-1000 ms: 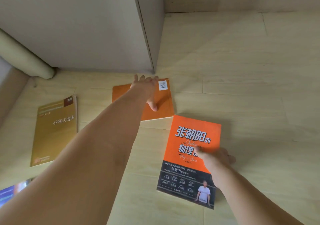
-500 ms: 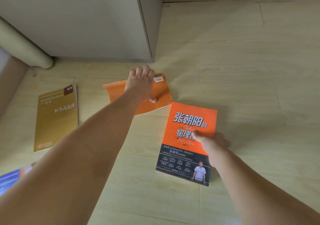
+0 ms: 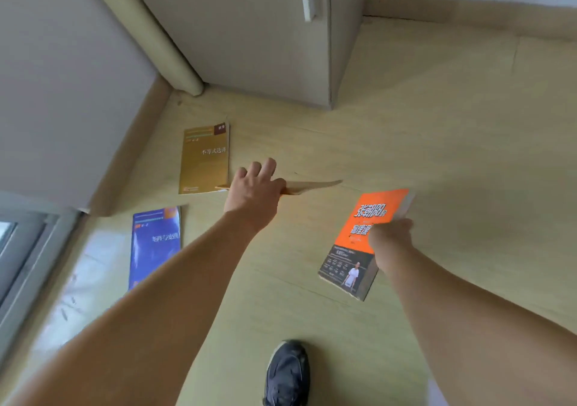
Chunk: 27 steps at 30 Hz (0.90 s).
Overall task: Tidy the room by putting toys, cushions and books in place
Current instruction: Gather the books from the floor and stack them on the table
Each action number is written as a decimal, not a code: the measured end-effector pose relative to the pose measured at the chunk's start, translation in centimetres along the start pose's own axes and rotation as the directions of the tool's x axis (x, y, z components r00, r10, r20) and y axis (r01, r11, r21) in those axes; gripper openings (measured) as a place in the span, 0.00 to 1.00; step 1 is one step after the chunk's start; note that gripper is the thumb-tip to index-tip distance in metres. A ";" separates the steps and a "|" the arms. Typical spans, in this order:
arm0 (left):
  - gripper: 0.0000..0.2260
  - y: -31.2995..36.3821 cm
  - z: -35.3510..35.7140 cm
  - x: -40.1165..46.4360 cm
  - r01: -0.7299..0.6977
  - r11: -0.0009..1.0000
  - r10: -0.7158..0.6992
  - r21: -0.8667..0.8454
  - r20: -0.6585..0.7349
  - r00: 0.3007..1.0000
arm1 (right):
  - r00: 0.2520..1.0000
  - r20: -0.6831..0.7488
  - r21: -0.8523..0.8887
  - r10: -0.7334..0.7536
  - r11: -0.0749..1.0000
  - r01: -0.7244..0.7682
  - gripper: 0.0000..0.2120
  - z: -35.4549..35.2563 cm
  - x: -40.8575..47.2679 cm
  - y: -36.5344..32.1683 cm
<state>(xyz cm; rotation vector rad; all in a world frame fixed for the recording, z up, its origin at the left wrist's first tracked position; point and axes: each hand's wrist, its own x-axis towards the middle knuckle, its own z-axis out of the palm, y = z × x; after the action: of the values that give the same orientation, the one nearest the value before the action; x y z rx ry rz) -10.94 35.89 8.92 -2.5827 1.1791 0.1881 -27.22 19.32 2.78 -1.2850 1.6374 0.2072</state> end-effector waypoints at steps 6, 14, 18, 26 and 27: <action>0.13 -2.9 -21.7 -14.4 0.181 0.980 -0.156 -0.084 0.246 0.957 | 0.988 0.138 -0.069 -0.069 0.994 0.079 0.17 -11.2 -20.1 -4.7; 0.14 -0.1 -48.6 -41.4 0.483 -0.159 -0.664 -0.861 0.455 0.593 | 0.842 0.535 -0.176 -0.065 0.966 0.187 0.14 -27.4 -45.8 -6.2; 0.16 2.0 -55.7 -54.0 0.014 -0.602 -0.701 -0.798 0.537 0.469 | 0.722 0.692 -0.267 -0.009 0.926 0.267 0.10 -31.2 -56.3 -2.8; 0.06 3.2 -57.5 -74.3 -0.010 -0.591 -0.798 -0.806 0.583 0.153 | 0.498 0.866 -0.325 0.039 0.800 0.503 0.07 -27.9 -71.4 6.9; 0.08 3.3 -57.0 -76.6 -0.012 -0.611 -0.785 -0.792 0.604 0.138 | 0.467 0.882 -0.328 0.058 0.787 0.522 0.07 -27.4 -73.3 8.1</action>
<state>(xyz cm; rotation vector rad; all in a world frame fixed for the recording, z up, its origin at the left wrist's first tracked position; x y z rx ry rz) -63.86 70.58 80.53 -3.8829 -2.3296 -0.3001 -54.80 51.44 69.02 -1.4628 0.4533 1.0643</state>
